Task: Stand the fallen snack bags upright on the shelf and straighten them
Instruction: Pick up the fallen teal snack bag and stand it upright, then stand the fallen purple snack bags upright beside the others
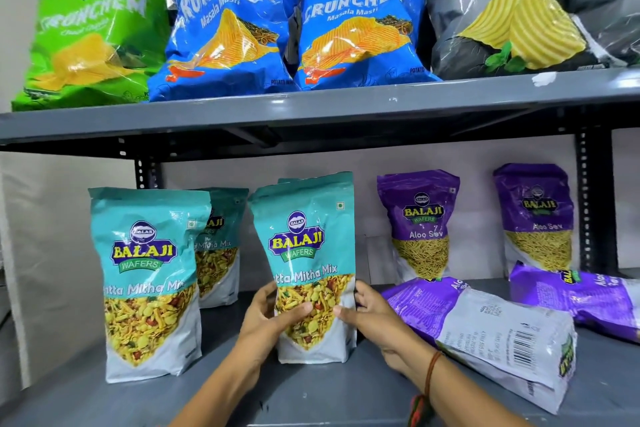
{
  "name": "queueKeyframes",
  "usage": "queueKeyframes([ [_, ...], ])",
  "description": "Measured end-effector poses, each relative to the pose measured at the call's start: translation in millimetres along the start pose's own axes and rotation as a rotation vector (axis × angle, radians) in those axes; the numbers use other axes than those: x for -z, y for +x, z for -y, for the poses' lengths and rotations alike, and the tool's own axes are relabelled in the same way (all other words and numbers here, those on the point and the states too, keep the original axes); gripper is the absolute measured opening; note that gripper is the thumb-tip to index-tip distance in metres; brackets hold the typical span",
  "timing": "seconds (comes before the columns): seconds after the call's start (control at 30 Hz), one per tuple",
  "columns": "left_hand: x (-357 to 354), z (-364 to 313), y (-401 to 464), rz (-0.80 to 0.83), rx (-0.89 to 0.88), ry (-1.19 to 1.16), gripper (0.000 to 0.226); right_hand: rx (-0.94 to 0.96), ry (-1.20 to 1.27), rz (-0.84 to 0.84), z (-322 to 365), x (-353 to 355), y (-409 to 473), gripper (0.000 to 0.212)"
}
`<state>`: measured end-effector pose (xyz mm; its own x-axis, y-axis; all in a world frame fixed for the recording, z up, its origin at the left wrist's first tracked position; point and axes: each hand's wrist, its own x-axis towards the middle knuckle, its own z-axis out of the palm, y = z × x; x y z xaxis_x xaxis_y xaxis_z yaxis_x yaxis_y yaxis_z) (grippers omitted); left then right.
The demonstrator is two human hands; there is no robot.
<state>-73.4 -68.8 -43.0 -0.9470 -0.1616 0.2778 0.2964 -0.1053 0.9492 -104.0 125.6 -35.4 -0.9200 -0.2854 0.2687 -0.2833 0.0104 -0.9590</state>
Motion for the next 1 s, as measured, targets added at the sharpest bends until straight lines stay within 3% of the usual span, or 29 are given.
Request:
queueKeyframes([
  [0.17, -8.6, 1.6, -8.6, -0.050, -0.046, 0.062, 0.083, -0.025, -0.017, 0.035, 5.5, 1.3, 2.9, 0.030],
  [0.23, -13.5, -3.2, -15.5, -0.080, -0.051, 0.097, 0.088, -0.034, -0.053, 0.035, 7.4, 1.5, 1.6, 0.033],
  [0.33, -30.5, -19.7, -34.1, -0.373, -0.173, 0.283, 0.113, -0.020, -0.079, -0.015, 21.7, 1.7, -9.0, 0.060],
  [0.4, -51.8, -39.4, -49.1, -0.545, -0.378, 0.329, 0.104, 0.032, -0.052, -0.095, 41.5, 7.3, -19.3, 0.072],
  [0.5, -96.1, -70.0, -63.0, -0.500, -0.600, 0.274, 0.085, 0.151, -0.072, -0.215, 80.0, 30.4, -30.5, 0.069],
  [0.6, -147.4, -89.9, -66.3, -0.388, -0.609, 0.137, 0.075, 0.230, -0.126, -0.317, 115.8, 72.1, -36.8, 0.062],
  [0.67, -178.2, -91.9, -64.4, -0.323, -0.503, 0.003, 0.074, 0.221, -0.172, -0.368, 132.0, 108.6, -39.6, 0.057],
  [0.77, -205.5, -65.0, -47.0, -0.234, -0.120, -0.242, 0.083, 0.099, -0.295, -0.353, 131.8, 160.8, -37.0, 0.050],
  [0.83, -215.5, -40.8, -41.9, -0.206, 0.122, -0.341, 0.102, -0.051, -0.382, -0.253, 112.5, 191.5, -33.6, 0.043],
  [0.87, -219.4, -28.9, -42.0, -0.229, 0.191, -0.378, 0.099, -0.131, -0.430, -0.180, 101.6, 203.9, -32.0, 0.036],
  [0.93, -223.3, -6.7, -45.1, -0.287, 0.287, -0.341, 0.093, -0.266, -0.526, -0.020, 79.6, 218.0, -29.2, 0.028],
  [1.0, -231.7, 10.2, -48.6, -0.291, 0.337, -0.301, 0.104, -0.330, -0.630, 0.107, 61.2, 227.1, -23.4, 0.035],
])
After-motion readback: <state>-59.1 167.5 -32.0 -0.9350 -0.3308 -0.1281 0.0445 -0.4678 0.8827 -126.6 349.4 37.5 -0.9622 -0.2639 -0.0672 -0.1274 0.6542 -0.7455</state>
